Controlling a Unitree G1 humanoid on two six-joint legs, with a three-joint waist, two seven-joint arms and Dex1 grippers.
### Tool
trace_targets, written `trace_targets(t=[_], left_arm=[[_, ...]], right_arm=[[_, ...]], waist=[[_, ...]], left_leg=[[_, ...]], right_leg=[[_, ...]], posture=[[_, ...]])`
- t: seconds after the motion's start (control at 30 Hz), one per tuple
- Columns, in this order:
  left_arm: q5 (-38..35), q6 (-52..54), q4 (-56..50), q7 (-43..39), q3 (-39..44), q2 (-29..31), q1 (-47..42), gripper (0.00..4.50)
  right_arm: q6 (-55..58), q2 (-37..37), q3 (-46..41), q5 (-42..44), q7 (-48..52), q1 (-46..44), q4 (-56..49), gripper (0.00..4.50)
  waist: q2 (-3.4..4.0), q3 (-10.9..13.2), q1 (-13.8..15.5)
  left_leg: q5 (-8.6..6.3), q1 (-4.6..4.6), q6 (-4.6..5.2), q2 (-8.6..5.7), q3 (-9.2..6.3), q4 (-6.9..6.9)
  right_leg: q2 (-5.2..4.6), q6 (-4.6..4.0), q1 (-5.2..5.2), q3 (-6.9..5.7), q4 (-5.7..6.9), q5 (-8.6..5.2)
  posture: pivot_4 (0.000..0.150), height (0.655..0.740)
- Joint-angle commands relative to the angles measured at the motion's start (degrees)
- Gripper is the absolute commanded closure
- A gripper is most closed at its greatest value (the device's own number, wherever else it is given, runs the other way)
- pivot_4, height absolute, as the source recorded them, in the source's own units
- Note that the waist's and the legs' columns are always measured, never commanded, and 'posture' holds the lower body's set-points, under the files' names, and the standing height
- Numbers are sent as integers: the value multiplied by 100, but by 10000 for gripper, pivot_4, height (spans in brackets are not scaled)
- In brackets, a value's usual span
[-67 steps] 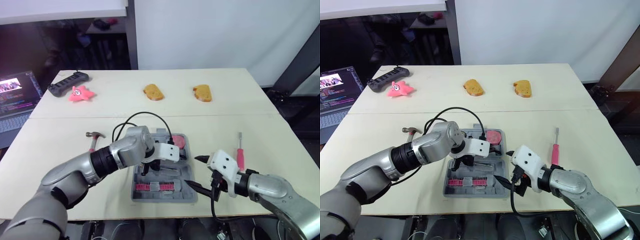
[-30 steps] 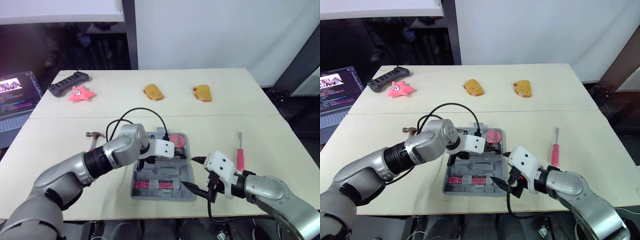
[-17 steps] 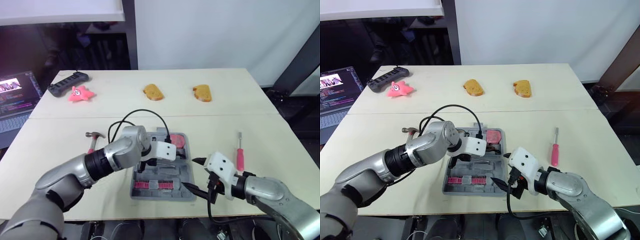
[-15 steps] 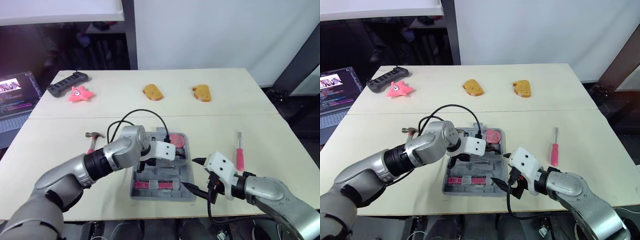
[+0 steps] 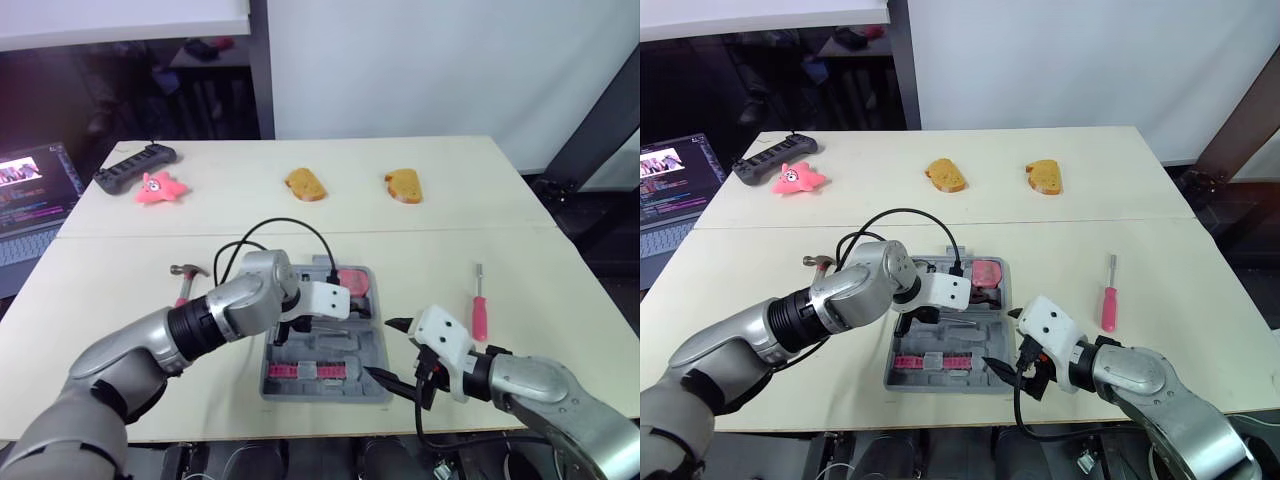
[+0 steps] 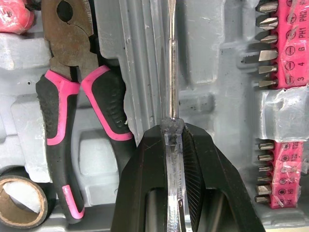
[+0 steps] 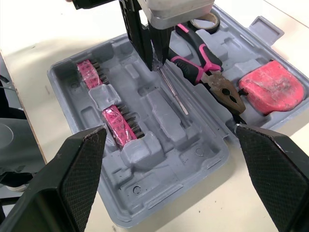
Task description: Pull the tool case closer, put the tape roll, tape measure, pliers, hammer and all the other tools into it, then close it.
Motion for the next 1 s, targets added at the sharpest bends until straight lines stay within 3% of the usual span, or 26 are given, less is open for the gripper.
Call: trace_targets(t=[0.03, 1.0], left_arm=[[-109, 11, -228, -149, 197, 47, -81, 44458], [-67, 48, -142, -89, 134, -10, -24, 44458]], right_arm=[[-45, 39, -104, 47, -27, 7, -256, 0], [18, 88, -98, 59, -103, -45, -272, 0]], waist=[[0, 0, -2], [0, 0, 1]], left_leg=[[0, 0, 0, 0, 0, 0], [0, -1, 0, 0, 0, 1]], right_leg=[[0, 0, 0, 0, 0, 0], [0, 0, 0, 0, 0, 0]], posture=[[1500, 7400], [1500, 7400]])
